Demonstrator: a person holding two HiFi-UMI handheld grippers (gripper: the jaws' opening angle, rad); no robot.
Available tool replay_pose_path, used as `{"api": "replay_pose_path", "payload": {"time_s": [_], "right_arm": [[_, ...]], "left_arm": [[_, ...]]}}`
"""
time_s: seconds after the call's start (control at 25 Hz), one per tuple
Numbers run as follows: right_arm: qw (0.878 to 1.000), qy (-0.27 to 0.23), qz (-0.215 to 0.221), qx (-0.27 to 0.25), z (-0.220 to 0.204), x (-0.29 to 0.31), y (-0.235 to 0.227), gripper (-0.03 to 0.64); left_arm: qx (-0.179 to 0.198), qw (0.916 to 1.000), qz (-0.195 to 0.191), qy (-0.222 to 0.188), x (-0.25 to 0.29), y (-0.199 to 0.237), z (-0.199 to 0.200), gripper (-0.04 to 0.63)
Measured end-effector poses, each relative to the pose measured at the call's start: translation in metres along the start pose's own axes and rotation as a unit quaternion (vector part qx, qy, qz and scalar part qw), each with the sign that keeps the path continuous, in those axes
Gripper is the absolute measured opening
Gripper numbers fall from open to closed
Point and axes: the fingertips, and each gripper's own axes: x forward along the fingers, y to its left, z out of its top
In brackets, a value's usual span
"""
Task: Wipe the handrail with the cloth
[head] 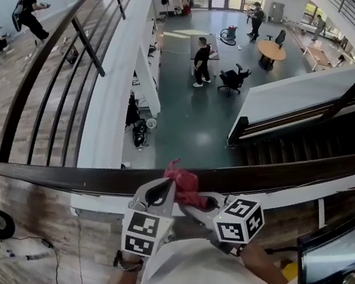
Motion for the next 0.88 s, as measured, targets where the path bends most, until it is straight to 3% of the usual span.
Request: {"api": "replay_pose_path", "payload": {"time_s": [0.32, 0.88], "right_arm": [[1.000, -0.009, -0.006, 0.003, 0.001, -0.025, -0.012, 0.061], [1.000, -0.013, -0.001, -0.004, 0.002, -0.057, -0.025, 0.061]], "left_arm": [[0.015, 0.9998, -0.009, 0.004, 0.016, -0.023, 0.010, 0.002], [0.010, 0.9999, -0.012, 0.006, 0.034, -0.049, 0.021, 0.003]]}}
